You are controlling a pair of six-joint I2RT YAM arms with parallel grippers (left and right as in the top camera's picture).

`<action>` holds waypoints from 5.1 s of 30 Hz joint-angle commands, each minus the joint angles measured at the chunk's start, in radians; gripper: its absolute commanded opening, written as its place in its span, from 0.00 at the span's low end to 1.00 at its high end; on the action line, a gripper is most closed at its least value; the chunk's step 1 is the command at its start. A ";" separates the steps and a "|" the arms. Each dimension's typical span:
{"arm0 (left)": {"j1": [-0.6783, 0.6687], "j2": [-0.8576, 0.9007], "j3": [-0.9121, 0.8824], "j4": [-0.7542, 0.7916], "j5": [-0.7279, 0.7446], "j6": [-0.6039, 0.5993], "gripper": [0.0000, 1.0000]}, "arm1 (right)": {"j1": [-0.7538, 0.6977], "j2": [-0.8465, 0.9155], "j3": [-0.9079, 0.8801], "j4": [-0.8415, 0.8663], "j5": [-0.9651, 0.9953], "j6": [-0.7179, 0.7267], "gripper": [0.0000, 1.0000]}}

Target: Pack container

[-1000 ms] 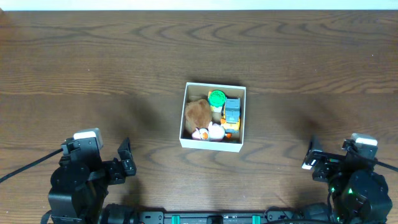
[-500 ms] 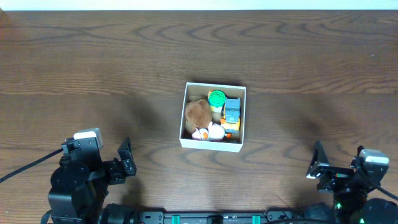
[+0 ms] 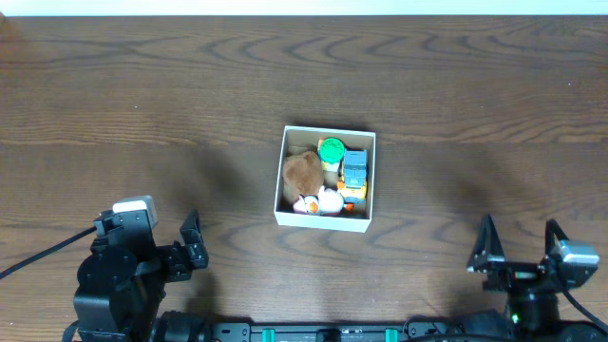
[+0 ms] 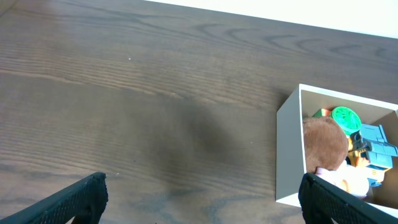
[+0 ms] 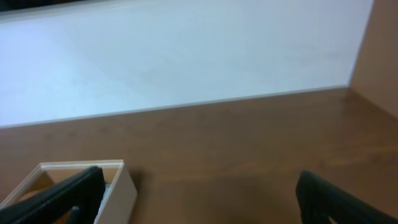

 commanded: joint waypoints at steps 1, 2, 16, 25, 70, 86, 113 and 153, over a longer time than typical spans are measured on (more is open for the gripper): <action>0.003 -0.002 -0.002 -0.002 0.010 -0.005 0.98 | -0.004 -0.005 -0.073 0.112 -0.019 -0.016 0.99; 0.003 -0.002 -0.002 -0.002 0.010 -0.005 0.98 | -0.004 -0.005 -0.100 0.160 -0.019 -0.015 0.99; 0.003 -0.002 -0.002 -0.002 0.010 -0.005 0.98 | -0.018 -0.006 -0.468 0.623 -0.050 -0.015 0.99; 0.003 -0.002 -0.002 -0.002 0.010 -0.005 0.98 | -0.032 -0.006 -0.614 0.709 -0.187 -0.060 0.99; 0.003 -0.002 -0.002 -0.002 0.010 -0.005 0.98 | -0.068 -0.006 -0.614 0.605 -0.198 -0.105 0.99; 0.003 -0.002 -0.002 -0.002 0.010 -0.005 0.98 | -0.070 -0.006 -0.614 0.605 -0.199 -0.105 0.99; 0.003 -0.002 -0.002 -0.002 0.010 -0.005 0.98 | -0.110 -0.006 -0.614 0.605 -0.205 -0.218 0.99; 0.003 -0.002 -0.002 -0.002 0.010 -0.005 0.98 | -0.110 -0.006 -0.614 0.606 -0.204 -0.235 0.99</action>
